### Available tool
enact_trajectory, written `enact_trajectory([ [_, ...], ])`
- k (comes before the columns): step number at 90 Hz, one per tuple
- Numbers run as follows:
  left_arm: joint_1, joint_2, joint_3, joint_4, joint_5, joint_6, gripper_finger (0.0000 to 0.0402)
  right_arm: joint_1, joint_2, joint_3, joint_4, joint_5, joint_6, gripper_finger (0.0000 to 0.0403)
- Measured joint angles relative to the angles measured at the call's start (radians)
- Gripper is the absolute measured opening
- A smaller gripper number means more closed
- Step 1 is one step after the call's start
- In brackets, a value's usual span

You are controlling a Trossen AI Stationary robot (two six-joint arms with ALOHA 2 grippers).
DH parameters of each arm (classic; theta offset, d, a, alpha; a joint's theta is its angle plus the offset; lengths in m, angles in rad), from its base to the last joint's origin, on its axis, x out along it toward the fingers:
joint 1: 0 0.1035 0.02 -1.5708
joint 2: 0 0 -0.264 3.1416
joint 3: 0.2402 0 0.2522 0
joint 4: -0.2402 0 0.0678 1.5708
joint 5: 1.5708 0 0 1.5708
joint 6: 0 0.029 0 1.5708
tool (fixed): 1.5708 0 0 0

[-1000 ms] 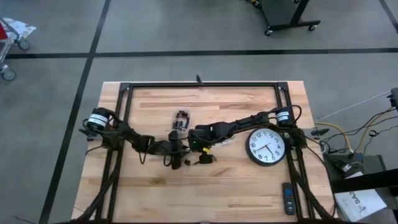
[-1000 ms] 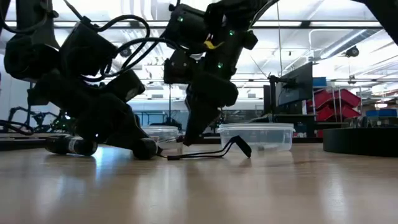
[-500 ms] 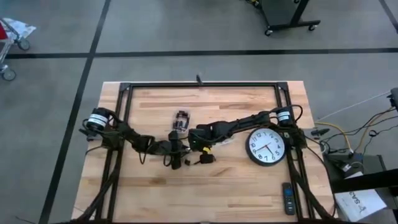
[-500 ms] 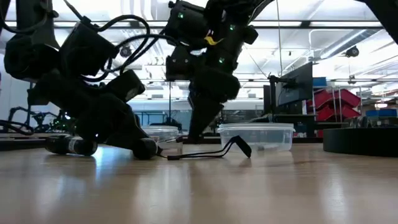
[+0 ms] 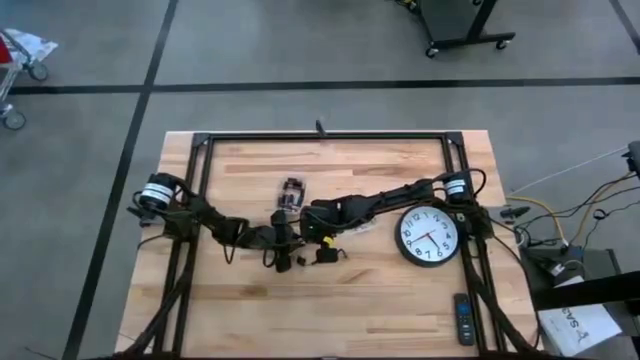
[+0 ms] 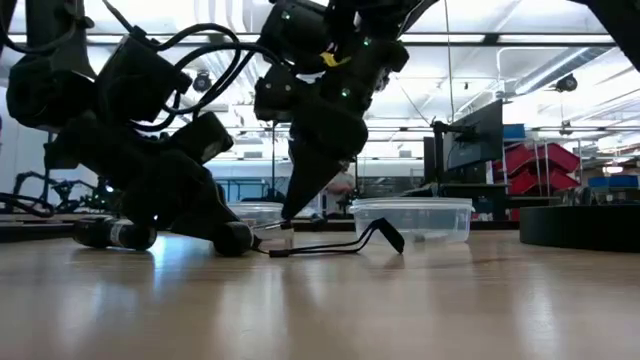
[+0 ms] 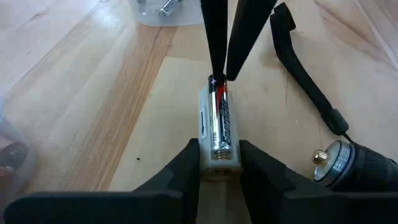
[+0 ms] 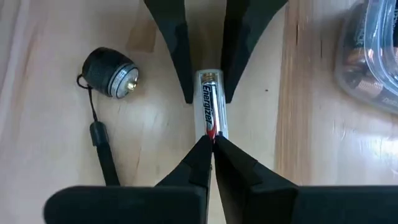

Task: Insert battery
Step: Insert the silver battery into the flashlight's battery compartment

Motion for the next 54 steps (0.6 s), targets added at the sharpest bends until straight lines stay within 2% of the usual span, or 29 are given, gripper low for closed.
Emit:
enact_trajectory([
  [17,0.000,0.000,0.000,0.000,0.000,0.000,0.0091,0.002,-0.005,0.008,-0.021,0.000,-0.011,0.0002],
  [54,0.000,0.000,0.000,0.000,0.000,0.000,0.0085,0.000,0.000,0.008,-0.033,0.002,-0.008,0.0002],
])
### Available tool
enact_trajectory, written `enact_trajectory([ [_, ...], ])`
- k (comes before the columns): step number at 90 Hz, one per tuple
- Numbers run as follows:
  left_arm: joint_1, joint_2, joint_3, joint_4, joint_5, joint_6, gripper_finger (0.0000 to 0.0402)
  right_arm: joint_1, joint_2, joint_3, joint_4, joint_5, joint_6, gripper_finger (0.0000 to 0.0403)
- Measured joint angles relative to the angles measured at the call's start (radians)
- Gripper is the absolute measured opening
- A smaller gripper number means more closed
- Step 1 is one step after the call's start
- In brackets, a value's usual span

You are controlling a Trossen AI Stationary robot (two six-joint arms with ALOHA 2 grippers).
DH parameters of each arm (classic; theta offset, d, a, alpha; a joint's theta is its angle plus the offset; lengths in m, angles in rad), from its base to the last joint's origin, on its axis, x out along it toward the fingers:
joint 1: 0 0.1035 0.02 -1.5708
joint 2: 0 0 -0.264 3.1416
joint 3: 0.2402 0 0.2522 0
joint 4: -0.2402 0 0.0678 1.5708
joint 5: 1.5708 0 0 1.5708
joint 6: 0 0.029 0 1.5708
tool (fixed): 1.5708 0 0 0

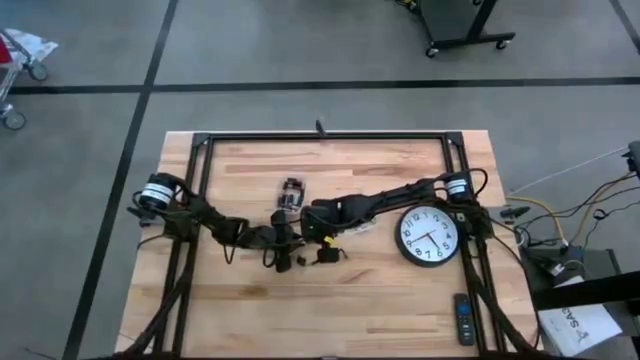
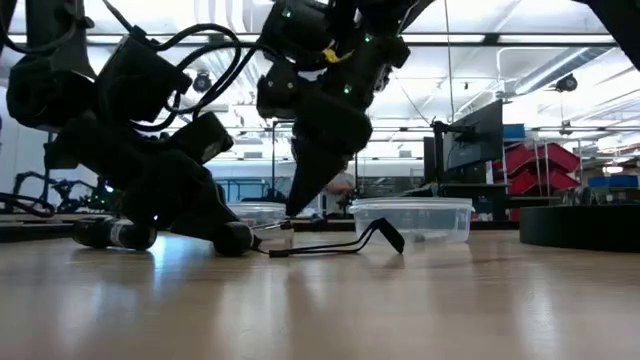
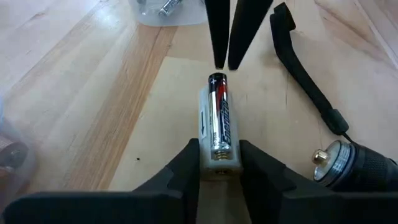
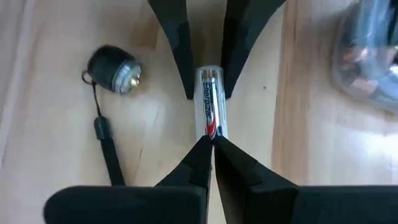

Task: Insert battery
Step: Insert the silver battery into the flashlight's battery compartment

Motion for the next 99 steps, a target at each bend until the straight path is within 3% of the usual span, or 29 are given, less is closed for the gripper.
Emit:
enact_trajectory([
  [99,0.000,0.000,0.000,0.001,0.000,0.000,0.0088,-0.001,0.035,-0.003,0.057,-0.001,0.008,0.0002],
])
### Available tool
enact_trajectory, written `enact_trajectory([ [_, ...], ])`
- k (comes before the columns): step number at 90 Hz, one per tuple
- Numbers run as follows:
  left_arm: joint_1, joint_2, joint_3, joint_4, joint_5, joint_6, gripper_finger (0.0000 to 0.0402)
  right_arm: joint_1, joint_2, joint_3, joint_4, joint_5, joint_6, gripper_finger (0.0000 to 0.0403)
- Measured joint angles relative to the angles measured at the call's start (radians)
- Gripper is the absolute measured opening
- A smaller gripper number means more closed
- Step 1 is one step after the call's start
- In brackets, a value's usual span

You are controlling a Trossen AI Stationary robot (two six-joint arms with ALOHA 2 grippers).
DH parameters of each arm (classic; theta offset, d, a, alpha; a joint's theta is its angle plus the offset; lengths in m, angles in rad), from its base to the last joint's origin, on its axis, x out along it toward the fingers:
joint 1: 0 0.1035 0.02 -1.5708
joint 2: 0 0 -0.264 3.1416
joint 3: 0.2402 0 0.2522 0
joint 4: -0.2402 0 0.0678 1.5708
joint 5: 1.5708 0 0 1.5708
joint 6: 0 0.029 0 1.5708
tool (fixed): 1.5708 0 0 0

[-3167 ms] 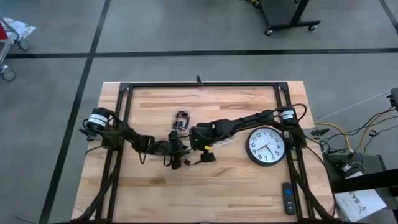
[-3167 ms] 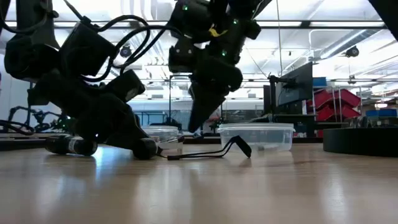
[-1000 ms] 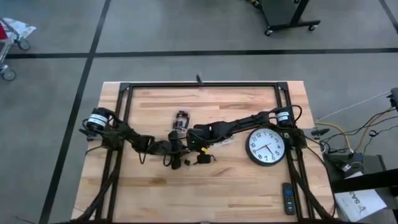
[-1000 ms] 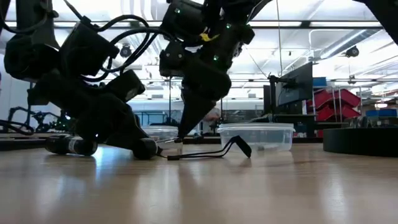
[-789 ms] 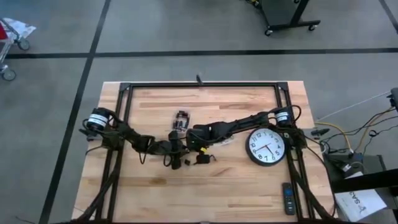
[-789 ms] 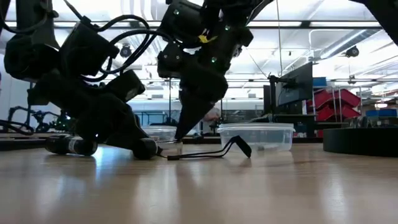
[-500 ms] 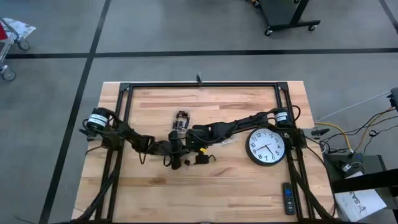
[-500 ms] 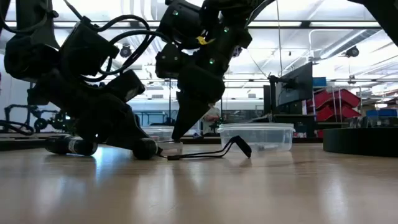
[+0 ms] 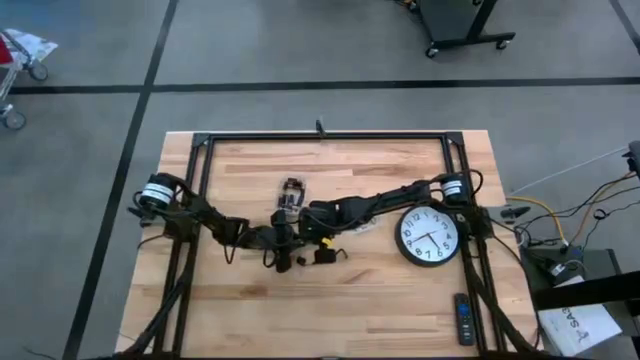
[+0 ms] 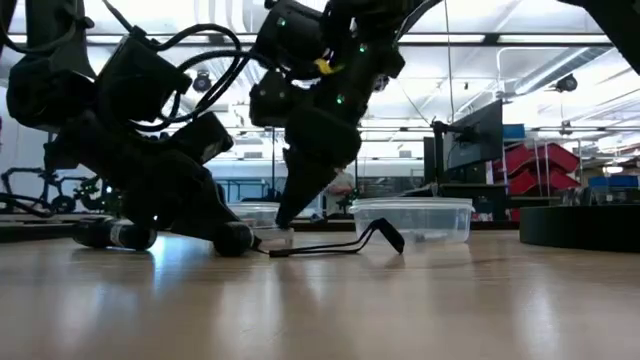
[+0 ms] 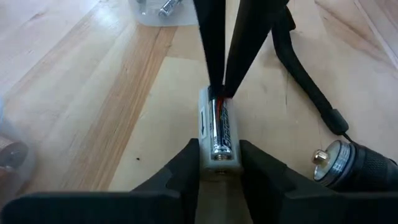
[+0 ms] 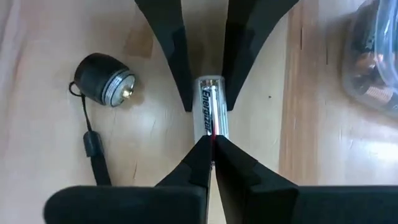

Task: Insert battery
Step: Insert the silver battery into the flashlight's battery compartment

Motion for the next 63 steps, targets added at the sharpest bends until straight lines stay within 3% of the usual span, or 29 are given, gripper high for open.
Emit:
enact_trajectory([
  [27,0.000,0.000,0.000,0.000,0.000,0.000,0.0082,0.003,-0.022,0.001,-0.030,0.001,-0.004,0.0002],
  [43,0.000,0.000,0.000,0.005,0.000,0.003,0.0085,0.019,-0.072,0.008,-0.039,0.079,-0.027,0.0002],
  [63,-0.011,-0.003,0.000,0.012,-0.004,0.034,0.0090,0.040,-0.074,0.007,-0.018,0.079,-0.001,0.0002],
])
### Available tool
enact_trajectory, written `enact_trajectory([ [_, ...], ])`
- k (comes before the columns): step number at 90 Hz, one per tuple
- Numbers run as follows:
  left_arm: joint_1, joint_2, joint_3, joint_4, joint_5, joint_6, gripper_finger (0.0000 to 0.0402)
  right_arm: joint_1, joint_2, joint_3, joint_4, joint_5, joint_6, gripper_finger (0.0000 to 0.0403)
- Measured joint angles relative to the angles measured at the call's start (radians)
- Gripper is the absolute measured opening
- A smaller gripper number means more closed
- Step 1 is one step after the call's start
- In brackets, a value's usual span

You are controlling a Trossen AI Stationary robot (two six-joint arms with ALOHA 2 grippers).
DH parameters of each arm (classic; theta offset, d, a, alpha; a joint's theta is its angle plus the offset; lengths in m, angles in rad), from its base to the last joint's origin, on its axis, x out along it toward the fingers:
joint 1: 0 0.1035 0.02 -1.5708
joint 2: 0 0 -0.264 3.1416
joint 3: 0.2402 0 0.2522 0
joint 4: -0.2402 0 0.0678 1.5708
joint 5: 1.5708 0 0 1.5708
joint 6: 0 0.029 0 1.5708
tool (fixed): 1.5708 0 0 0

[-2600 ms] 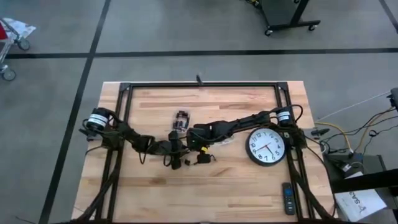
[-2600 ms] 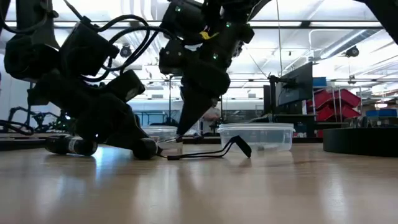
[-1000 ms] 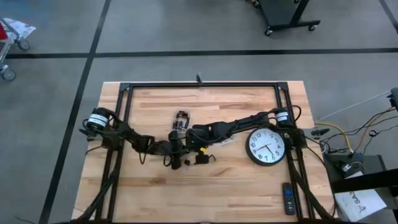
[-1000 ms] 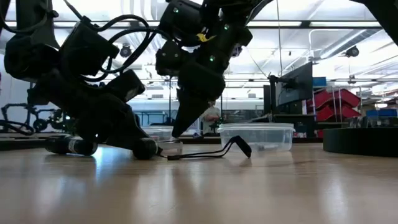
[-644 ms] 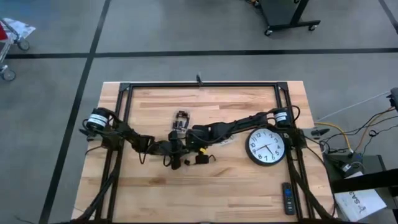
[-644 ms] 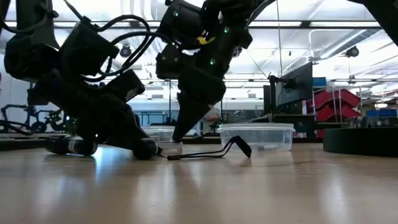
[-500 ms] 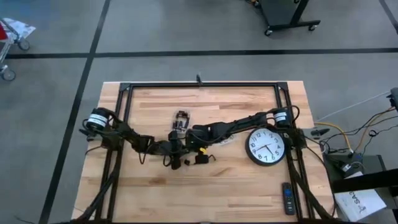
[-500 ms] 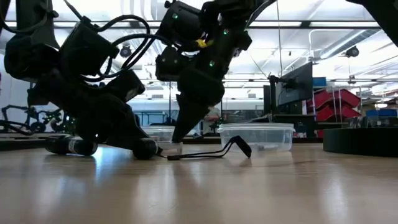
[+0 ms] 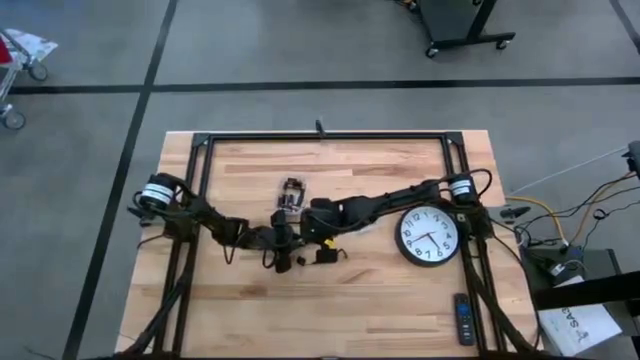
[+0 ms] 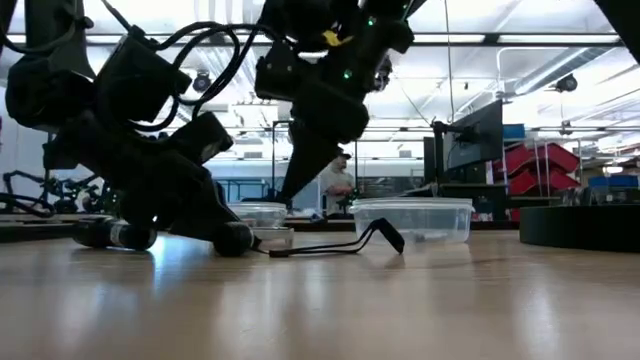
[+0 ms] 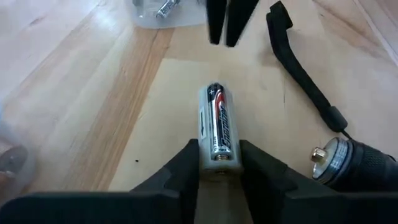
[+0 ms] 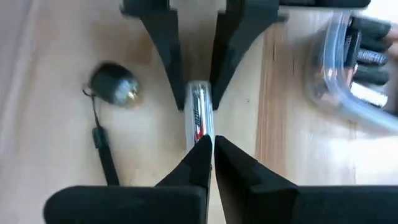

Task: Insert battery
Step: Insert the silver battery into the flashlight's battery compartment

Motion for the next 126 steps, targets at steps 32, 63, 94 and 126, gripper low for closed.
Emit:
enact_trajectory([
  [32,-0.031,-0.003,0.023,0.001,0.014,0.083,0.0094,0.026,0.033,0.000,0.027,-0.001,0.017,0.0002],
  [63,-0.031,-0.030,0.032,-0.022,0.020,0.051,0.0160,0.028,0.034,0.000,0.014,0.000,0.045,0.0002],
  [94,-0.033,-0.045,0.032,-0.069,0.022,0.037,0.0199,0.062,0.034,-0.003,-0.031,0.046,0.037,0.0002],
  [126,-0.032,-0.045,0.032,-0.090,0.008,0.022,0.0184,0.086,-0.041,-0.003,-0.166,0.179,0.058,0.0002],
])
